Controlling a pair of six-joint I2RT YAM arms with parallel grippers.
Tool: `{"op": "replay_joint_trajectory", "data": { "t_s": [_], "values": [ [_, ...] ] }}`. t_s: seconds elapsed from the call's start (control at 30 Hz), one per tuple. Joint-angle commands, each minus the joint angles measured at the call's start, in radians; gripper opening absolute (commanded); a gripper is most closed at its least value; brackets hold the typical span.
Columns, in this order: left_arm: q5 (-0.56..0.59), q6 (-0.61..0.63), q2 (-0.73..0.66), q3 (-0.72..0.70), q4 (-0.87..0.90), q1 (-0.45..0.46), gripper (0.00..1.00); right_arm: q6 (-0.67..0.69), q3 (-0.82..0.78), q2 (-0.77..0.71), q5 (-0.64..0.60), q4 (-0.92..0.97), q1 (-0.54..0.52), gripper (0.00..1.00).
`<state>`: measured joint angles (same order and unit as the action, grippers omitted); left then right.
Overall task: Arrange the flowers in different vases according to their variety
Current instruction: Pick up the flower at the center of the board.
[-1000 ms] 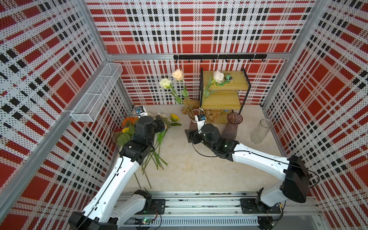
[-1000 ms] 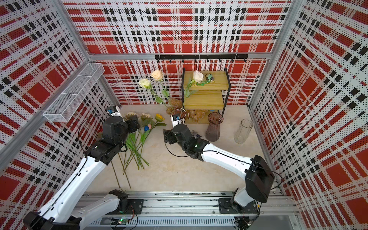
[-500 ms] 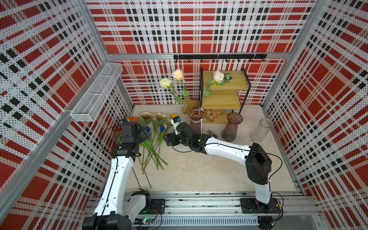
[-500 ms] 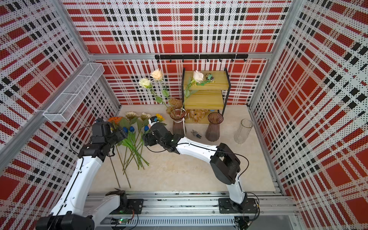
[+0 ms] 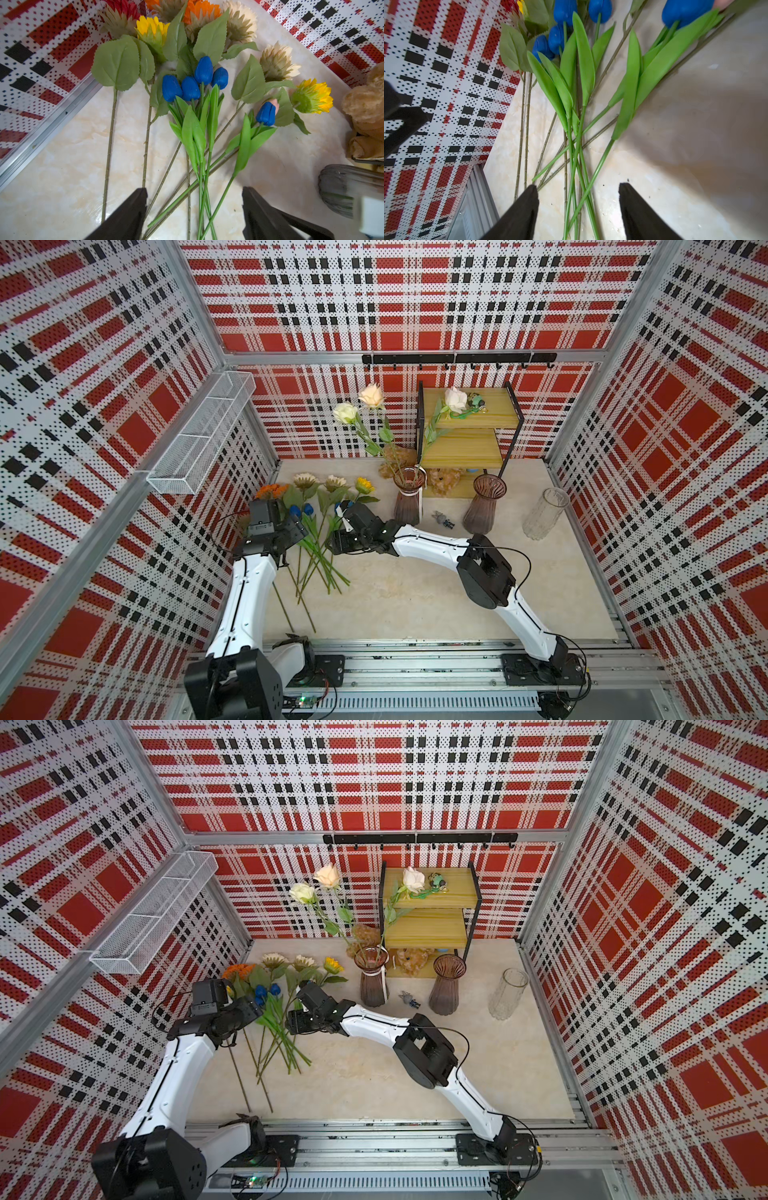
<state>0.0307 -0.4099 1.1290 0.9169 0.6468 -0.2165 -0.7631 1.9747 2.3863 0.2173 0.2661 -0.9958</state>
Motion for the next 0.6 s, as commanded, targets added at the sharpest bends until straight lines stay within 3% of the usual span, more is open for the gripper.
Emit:
{"op": "replay_joint_trajectory", "data": {
  "t_s": [0.0,0.57],
  "values": [
    [-0.038,0.021,0.011,-0.001,-0.007,-0.014,0.76,-0.064,0.036,0.051,0.072,0.021,0.013,0.62],
    [-0.092,0.017,0.040,-0.025,-0.024,-0.024,0.73,-0.125,0.185,0.214,0.221,0.025,0.049,0.47]
  ]
}}
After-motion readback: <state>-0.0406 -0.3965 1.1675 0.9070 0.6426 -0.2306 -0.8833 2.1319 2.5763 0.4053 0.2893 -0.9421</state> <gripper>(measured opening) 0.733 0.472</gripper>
